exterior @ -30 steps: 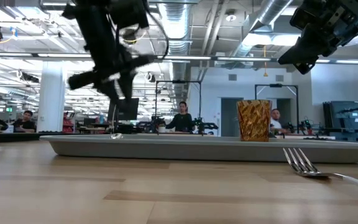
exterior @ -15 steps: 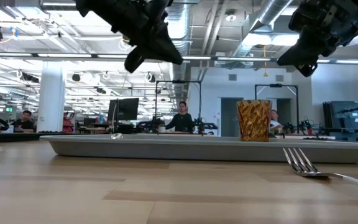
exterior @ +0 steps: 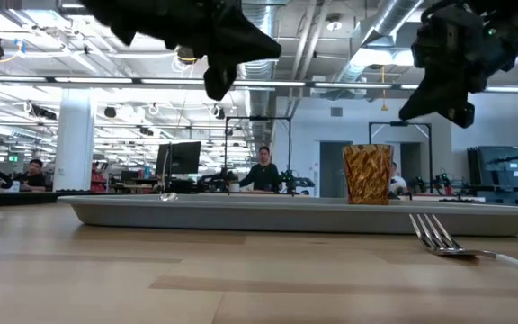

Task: Pick and place plate/cup/fork/spoon on tray
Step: Put the orange fork on the gray serving tray to the right of the orange spoon

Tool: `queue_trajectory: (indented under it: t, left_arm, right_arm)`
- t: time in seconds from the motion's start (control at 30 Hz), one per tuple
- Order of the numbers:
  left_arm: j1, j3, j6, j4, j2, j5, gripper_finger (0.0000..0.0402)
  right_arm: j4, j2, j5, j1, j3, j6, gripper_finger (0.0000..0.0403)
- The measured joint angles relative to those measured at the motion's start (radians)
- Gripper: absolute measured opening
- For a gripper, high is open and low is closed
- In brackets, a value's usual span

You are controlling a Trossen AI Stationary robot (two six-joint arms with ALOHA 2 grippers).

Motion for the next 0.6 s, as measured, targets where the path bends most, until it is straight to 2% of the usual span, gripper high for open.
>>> queue_trajectory:
  t: [0.1,0.27,0.47,0.6]
  left_arm:
    - [-0.002,-0.069,-0.032,0.122,0.0,-0.013,0.0]
    - [-0.002,-0.106,-0.072,0.147,0.0,-0.097,0.0]
    - [-0.002,-0.155,-0.074,0.182,-0.018,-0.117,0.0]
    - [-0.002,-0.217,-0.055,0.241,-0.079,-0.133,0.0]
  right_arm:
    - [0.007,0.024,0.047,0.059,0.028,0.056,0.0005]
    - [0.005,0.087,0.06,0.145,0.062,0.172,0.0006]
    - [0.005,0.231,0.087,0.273,0.128,0.341,0.0007]
    - [0.006,0.358,0.128,0.361,0.2,0.485,0.0007]
